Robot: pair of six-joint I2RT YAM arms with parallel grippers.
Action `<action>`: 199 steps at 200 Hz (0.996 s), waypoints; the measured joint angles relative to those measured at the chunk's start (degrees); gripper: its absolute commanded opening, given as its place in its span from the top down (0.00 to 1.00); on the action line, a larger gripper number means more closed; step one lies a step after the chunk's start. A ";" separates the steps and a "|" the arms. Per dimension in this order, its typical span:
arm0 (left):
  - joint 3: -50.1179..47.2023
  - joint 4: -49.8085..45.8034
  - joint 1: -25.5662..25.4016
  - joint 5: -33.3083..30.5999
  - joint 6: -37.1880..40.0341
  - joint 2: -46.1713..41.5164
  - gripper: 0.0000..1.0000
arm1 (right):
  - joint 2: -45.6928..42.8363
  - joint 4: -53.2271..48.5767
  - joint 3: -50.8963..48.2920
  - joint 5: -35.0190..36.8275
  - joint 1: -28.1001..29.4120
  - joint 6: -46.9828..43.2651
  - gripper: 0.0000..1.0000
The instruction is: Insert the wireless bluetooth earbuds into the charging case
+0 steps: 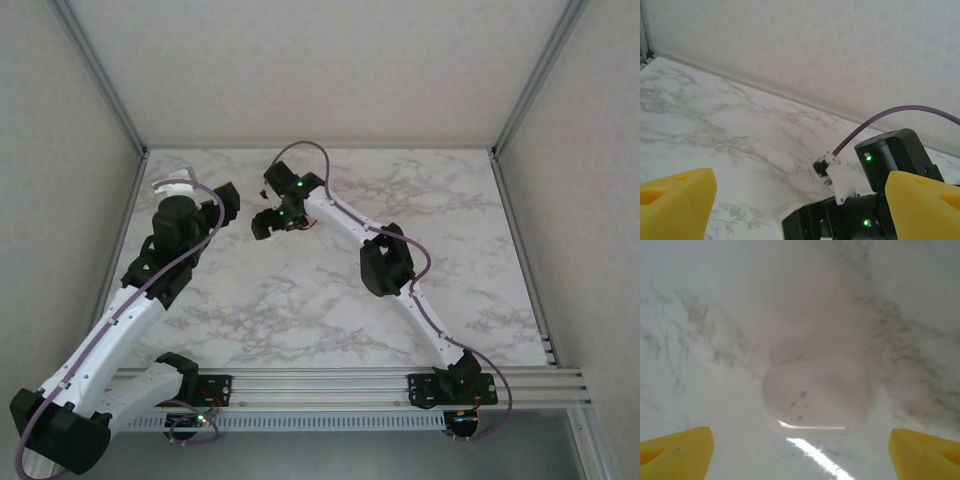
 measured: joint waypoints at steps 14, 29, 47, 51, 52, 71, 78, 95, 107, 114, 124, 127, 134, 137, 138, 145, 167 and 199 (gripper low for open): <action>0.00 -0.09 0.04 0.00 -0.02 0.44 0.12 | -0.39 0.22 -0.39 -0.24 -0.22 -0.55 0.08; 0.00 -0.13 0.26 0.04 -0.09 1.03 0.12 | -0.48 0.24 -0.48 0.07 -1.01 -1.07 0.08; 0.00 -0.28 0.50 0.04 -0.33 1.70 0.12 | -0.48 -0.04 -0.37 1.20 -1.75 -1.77 0.08; 0.00 -0.35 0.55 0.04 -0.42 1.79 0.12 | -0.46 -0.20 -0.20 1.60 -1.79 -2.05 0.09; 0.00 -0.35 0.55 0.04 -0.46 1.81 0.12 | -0.46 -0.26 -0.11 1.79 -1.84 -2.08 0.09; 0.00 -0.57 0.70 0.07 -0.70 2.21 0.12 | 0.20 -0.57 1.73 3.04 -1.55 -3.23 0.10; 0.00 -0.68 0.70 0.07 -0.70 2.21 0.12 | 0.39 -0.50 2.12 3.26 -1.29 -3.67 0.11; 0.00 -1.01 0.81 0.07 -0.70 2.21 0.12 | 0.98 -0.26 2.93 3.63 -0.42 -5.01 0.11; 0.00 -1.22 0.92 0.09 -0.70 2.21 0.12 | 1.40 0.11 2.99 3.89 0.33 -5.99 0.11; 0.00 -1.20 1.03 0.11 -0.70 2.21 0.12 | 1.75 0.22 3.15 4.66 0.76 -6.45 0.11; 0.00 -1.22 1.07 0.09 -0.70 2.21 0.12 | 2.34 0.33 3.72 5.55 1.38 -7.08 0.11; 0.00 -1.22 1.09 0.09 -0.70 2.21 0.12 | 2.56 0.44 3.87 5.90 1.57 -7.28 0.11; 0.00 -1.27 1.11 0.15 -0.72 2.21 0.12 | 3.10 0.48 4.44 6.88 2.01 -7.74 0.11; 0.00 -1.27 1.14 0.17 -0.70 2.21 0.12 | 3.23 0.52 4.59 7.15 2.12 -7.82 0.11; 0.00 -1.29 1.14 0.20 -0.70 2.21 0.12 | 3.30 0.52 4.63 7.26 2.16 -7.89 0.11; 0.00 -1.36 1.14 0.26 -0.72 2.21 0.12 | 3.82 0.74 5.09 8.17 2.45 -8.15 0.12; 0.00 -1.44 1.14 0.31 -0.72 2.21 0.12 | 5.33 0.94 6.08 10.43 2.97 -9.05 0.14; 0.00 -1.55 1.14 0.31 -0.85 2.21 0.12 | 6.60 0.87 6.54 12.44 2.99 -10.32 0.23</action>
